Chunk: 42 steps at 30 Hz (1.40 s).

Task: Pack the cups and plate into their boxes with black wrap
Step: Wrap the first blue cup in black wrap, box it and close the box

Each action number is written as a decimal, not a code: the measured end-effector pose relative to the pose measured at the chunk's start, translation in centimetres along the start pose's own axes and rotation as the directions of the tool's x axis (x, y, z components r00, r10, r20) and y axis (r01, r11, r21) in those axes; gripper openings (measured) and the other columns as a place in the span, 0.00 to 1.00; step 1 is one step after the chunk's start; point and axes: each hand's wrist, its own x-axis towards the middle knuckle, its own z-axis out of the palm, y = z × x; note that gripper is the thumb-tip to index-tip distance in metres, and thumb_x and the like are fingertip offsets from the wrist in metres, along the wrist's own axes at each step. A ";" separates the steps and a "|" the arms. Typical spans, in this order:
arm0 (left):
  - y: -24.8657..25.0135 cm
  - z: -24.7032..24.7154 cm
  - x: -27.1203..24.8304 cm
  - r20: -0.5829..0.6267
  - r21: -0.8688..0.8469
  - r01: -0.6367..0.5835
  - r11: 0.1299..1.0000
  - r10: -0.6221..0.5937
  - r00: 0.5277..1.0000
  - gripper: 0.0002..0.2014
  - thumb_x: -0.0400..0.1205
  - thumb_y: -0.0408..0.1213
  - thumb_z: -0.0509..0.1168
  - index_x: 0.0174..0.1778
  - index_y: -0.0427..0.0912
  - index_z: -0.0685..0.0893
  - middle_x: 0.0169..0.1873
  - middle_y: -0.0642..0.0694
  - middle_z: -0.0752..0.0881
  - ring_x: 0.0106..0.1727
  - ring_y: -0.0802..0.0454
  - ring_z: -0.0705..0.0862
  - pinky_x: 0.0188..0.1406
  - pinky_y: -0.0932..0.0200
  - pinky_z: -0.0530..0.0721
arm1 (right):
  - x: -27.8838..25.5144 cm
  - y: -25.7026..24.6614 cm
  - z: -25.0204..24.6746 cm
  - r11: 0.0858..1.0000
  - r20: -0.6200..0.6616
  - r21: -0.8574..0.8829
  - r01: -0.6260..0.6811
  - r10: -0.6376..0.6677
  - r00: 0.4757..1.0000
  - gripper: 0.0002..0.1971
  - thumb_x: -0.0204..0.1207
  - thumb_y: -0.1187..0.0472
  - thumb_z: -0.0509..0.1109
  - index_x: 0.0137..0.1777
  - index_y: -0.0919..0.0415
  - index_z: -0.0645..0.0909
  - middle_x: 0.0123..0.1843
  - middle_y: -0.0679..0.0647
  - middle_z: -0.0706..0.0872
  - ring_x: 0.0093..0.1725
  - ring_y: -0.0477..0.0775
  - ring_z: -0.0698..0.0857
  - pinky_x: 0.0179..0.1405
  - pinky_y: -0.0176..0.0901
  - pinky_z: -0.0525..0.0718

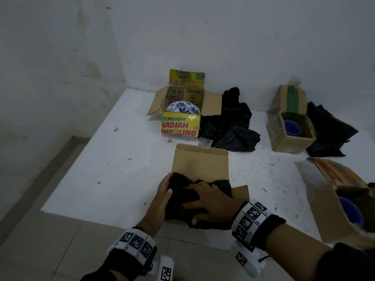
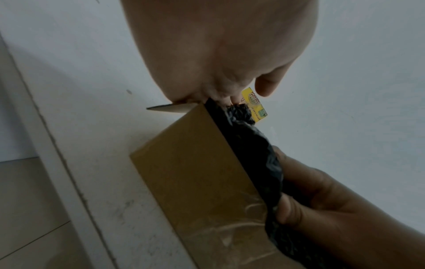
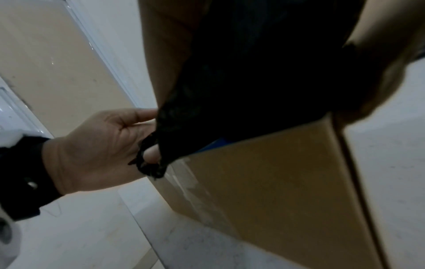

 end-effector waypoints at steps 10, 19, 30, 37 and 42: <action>0.1 -0.1 -0.2 0.003 -0.045 0.012 0.999 -0.012 1.000 0.20 0.87 0.32 0.46 0.75 0.50 0.59 0.70 0.54 0.69 0.67 0.67 0.71 0.59 0.77 0.76 | -0.6 -1.7 -0.7 1.000 0.033 0.020 -0.017 0.016 0.999 0.20 0.81 0.46 0.51 0.71 0.35 0.73 0.85 0.51 0.46 0.76 0.64 0.56 0.63 0.58 0.64; 0.2 -0.1 -0.2 0.007 -0.083 0.038 0.996 -0.038 0.999 0.18 0.87 0.35 0.47 0.73 0.53 0.60 0.69 0.59 0.68 0.66 0.70 0.70 0.61 0.73 0.75 | 1.4 -5.4 -0.6 0.969 0.003 0.017 -0.247 0.247 0.969 0.29 0.73 0.40 0.42 0.63 0.44 0.80 0.82 0.55 0.55 0.74 0.71 0.58 0.63 0.66 0.65; 0.9 0.2 -0.4 -0.016 -0.080 0.030 0.996 -0.032 0.999 0.29 0.76 0.49 0.50 0.75 0.53 0.59 0.74 0.57 0.65 0.74 0.62 0.64 0.66 0.71 0.68 | 2.1 -5.5 0.0 0.944 -0.076 0.033 -0.328 0.329 0.941 0.41 0.65 0.38 0.40 0.79 0.52 0.57 0.77 0.52 0.65 0.75 0.66 0.61 0.65 0.71 0.62; 0.8 0.1 -0.2 -0.008 -0.078 0.038 0.996 -0.039 0.999 0.32 0.74 0.51 0.50 0.77 0.50 0.58 0.75 0.54 0.64 0.76 0.58 0.63 0.68 0.69 0.67 | 1.9 -5.3 -0.7 0.948 -0.049 0.107 -0.298 0.305 0.951 0.32 0.72 0.40 0.53 0.75 0.51 0.65 0.75 0.51 0.67 0.71 0.65 0.65 0.63 0.66 0.68; 0.7 0.0 -0.2 -0.007 -0.022 0.033 0.999 -0.034 0.999 0.31 0.75 0.51 0.49 0.76 0.50 0.59 0.74 0.55 0.64 0.74 0.61 0.63 0.62 0.78 0.67 | -0.5 -2.7 -2.4 0.955 -0.009 0.248 -0.166 0.174 0.985 0.32 0.75 0.55 0.69 0.78 0.45 0.62 0.82 0.46 0.60 0.78 0.55 0.62 0.70 0.58 0.72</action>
